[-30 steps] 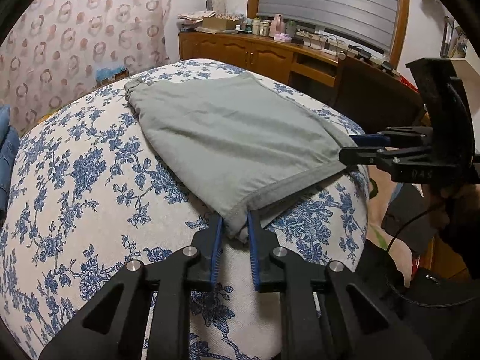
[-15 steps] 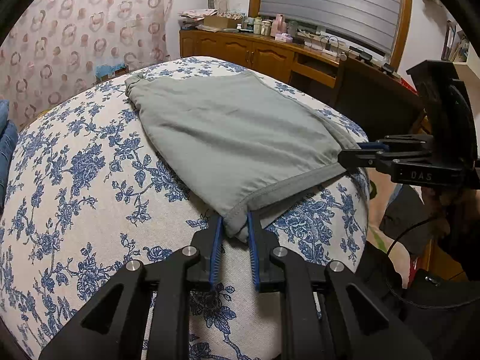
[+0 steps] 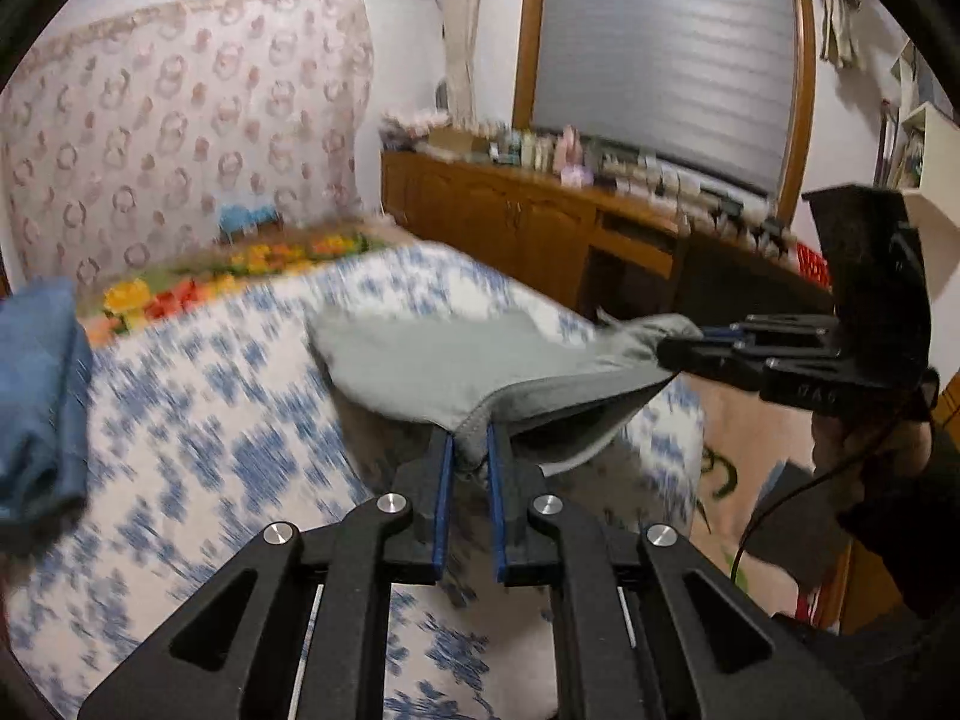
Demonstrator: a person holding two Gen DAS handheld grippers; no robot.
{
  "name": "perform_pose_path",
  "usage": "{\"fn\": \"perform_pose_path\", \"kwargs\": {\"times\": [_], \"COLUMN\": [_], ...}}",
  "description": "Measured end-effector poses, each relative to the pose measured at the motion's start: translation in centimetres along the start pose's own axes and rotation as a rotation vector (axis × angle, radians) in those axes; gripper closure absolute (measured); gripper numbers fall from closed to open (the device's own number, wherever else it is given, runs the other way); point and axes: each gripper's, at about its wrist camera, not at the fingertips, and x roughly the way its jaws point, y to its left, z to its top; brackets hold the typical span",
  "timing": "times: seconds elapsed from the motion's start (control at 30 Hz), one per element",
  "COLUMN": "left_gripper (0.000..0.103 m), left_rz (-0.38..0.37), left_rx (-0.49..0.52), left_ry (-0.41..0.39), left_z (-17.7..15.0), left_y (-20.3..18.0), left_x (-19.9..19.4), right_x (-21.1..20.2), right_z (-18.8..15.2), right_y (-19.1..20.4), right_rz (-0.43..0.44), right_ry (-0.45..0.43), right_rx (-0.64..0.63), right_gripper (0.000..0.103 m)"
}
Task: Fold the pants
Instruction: 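Lift the grey-green pants off the bed with both tools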
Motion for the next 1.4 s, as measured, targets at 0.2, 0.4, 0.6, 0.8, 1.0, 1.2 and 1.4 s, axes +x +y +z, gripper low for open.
{"fn": "perform_pose_path", "kwargs": {"times": [0.2,0.4,0.6,0.8,1.0,1.2,1.4], "left_gripper": [0.092,0.092,0.092,0.092,0.092,0.092,0.092], "left_rz": [0.045,0.073,0.132,0.143,0.139,0.161,0.225], "left_rx": [0.013,-0.009,-0.003,-0.050,-0.113,-0.145,-0.112], "left_ry": [-0.101,-0.169,-0.201,-0.115,0.006,0.048,-0.025], "left_z": [2.8,4.8,5.2,3.4,1.0,1.7,7.9], "left_y": [0.9,2.3,3.3,6.0,8.9,11.2,13.9], "left_x": [-5.0,-9.5,-11.1,-7.5,-2.5,0.9,3.2], "right_x": [-2.9,-5.5,-5.8,-1.4,4.1,9.7,13.7], "right_z": [3.2,5.9,7.2,7.4,7.5,10.2,16.9], "right_y": [2.2,4.6,5.6,4.0,2.8,2.5,2.1], "right_rz": [0.062,0.114,0.167,0.185,0.206,0.206,0.176], "right_ry": [-0.093,-0.152,-0.179,-0.107,0.007,0.081,0.019], "right_rx": [-0.053,-0.133,-0.174,-0.183,-0.147,-0.142,-0.190], "right_gripper": [0.092,0.092,0.092,0.092,0.092,0.092,0.092]}}
